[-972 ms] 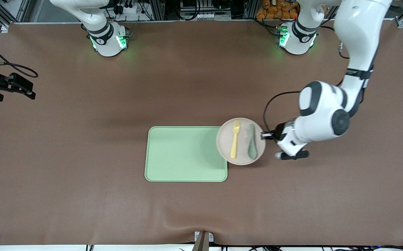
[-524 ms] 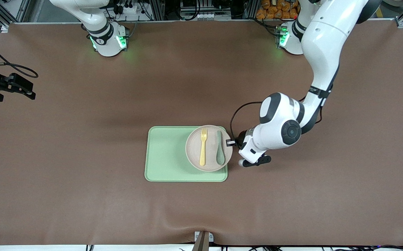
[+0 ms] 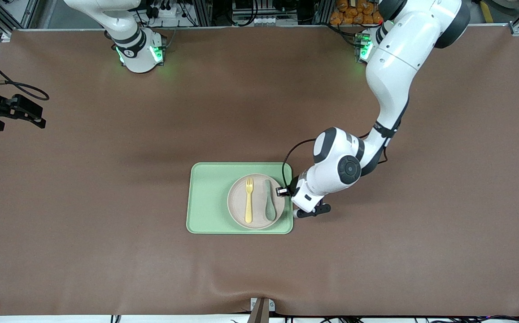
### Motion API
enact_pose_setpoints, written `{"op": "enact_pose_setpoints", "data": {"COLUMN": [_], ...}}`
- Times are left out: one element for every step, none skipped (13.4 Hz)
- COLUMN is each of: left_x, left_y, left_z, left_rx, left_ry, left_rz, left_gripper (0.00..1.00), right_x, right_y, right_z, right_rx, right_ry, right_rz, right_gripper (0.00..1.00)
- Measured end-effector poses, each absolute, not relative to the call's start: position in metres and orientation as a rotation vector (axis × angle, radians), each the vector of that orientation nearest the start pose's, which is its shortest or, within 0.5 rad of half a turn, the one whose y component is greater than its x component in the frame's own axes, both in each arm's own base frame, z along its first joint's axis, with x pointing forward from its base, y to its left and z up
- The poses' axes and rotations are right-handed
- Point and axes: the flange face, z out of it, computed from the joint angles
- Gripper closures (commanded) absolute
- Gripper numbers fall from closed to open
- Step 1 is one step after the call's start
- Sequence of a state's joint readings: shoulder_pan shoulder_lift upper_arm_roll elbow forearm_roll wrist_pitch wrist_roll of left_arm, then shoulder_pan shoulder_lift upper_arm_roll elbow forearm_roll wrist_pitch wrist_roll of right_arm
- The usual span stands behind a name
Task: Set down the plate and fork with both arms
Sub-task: 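Slide the plate with the left gripper onto the green tray, then release the plate and withdraw the left gripper while the right gripper approaches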
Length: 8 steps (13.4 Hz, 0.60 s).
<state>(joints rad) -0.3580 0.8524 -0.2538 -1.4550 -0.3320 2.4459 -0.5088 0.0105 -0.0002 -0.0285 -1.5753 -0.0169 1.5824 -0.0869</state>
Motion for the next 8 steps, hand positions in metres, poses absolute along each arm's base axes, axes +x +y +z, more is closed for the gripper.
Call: {"op": "enact_pose_setpoints", "data": {"left_x": [0.623,0.624,0.624,0.623,0.622,0.622,0.622,0.622], "left_y": [-0.392,-0.392,-0.392,-0.393,-0.394,-0.395,-0.395,-0.394], "left_z": [0.198,0.194,0.190,0.188,0.185,0.183,0.182,0.182], "left_rx": [-3.538,-3.536,-3.536,-3.537,-3.537,-3.537,-3.536,-3.535], "left_ry": [-0.438,-0.444,-0.450,-0.455,-0.457,-0.458,-0.459,-0.462], "left_rz": [0.176,0.180,0.176,0.167,0.164,0.164,0.165,0.165], "left_gripper": [1.00,1.00,1.00,1.00,1.00,1.00,1.00,0.97], "right_x": [0.555,0.555,0.555,0.555,0.556,0.556,0.556,0.556], "right_y": [-0.012,-0.012,-0.012,-0.012,-0.012,-0.012,-0.012,-0.012], "right_z": [0.624,0.623,0.623,0.623,0.623,0.623,0.623,0.623], "right_rx": [-3.157,-3.157,-3.157,-3.157,-3.157,-3.157,-3.157,-3.157], "right_ry": [-0.109,-0.109,-0.109,-0.109,-0.109,-0.109,-0.109,-0.109], "right_rz": [-0.010,-0.010,-0.010,-0.010,-0.010,-0.010,-0.010,-0.010], "right_gripper": [0.00,0.00,0.00,0.00,0.00,0.00,0.00,0.00]}}
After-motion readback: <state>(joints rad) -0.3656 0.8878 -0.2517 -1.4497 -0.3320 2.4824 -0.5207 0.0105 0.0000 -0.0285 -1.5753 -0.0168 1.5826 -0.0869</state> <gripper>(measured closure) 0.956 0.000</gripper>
